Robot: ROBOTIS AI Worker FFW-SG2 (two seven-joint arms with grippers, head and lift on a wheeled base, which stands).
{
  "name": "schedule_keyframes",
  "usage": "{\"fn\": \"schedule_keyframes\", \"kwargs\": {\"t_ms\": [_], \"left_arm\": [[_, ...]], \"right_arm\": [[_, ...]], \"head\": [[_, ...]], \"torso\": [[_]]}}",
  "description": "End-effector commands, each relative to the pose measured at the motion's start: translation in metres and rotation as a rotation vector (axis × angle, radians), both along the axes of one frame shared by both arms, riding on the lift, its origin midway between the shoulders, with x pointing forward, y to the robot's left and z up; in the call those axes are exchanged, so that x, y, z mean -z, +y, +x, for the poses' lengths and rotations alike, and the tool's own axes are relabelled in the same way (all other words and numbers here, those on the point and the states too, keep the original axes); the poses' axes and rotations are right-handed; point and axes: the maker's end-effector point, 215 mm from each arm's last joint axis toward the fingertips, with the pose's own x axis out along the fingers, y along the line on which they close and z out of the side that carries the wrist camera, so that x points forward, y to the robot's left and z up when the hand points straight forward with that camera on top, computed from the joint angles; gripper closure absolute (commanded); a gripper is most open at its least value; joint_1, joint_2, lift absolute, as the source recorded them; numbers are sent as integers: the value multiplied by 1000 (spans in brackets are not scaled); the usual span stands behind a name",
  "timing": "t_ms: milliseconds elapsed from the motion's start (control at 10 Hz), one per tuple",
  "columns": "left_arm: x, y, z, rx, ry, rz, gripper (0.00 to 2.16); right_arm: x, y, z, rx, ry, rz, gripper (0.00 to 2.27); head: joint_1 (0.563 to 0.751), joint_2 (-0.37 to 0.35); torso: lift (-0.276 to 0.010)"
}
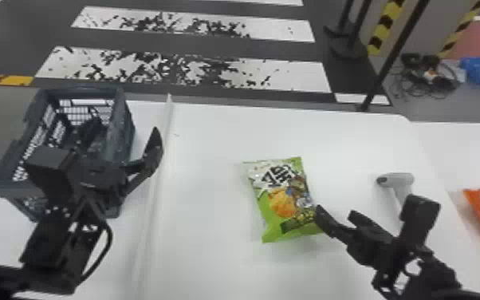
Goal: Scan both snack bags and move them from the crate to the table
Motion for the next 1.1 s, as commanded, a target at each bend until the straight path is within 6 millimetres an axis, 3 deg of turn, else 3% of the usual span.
{"fn": "schedule_keyframes", "kwargs": {"t_ms": [0, 200, 600, 700, 800, 900, 1000], "left_arm": [[5, 2, -2, 1, 11, -2, 83], [7, 1, -2, 8, 17, -4, 83], [14, -2, -3, 20, 30, -6, 83], [16, -2, -3, 21, 35, -7, 83], [16, -2, -3, 24, 37, -10, 87], [16, -2, -3, 24, 37, -11, 87], [17, -3, -3, 27, 41, -12, 87]], "right_arm": [[9, 3, -4, -21, 73, 61, 100], [17, 11, -11, -44, 148, 180, 100], [15, 27, -11, -63, 202, 409, 164], [13, 30, -9, -68, 203, 462, 383], [8, 30, -5, -70, 190, 517, 1085], [7, 31, -3, -60, 189, 566, 1997], [9, 32, -8, -59, 221, 615, 2250]], "head": [[695, -65], [695, -54], [695, -38], [695, -33], [695, -29], [695, -27], [695, -26]], "torso": [[-88], [-88], [-88], [-88], [-88], [-88], [-88]]}}
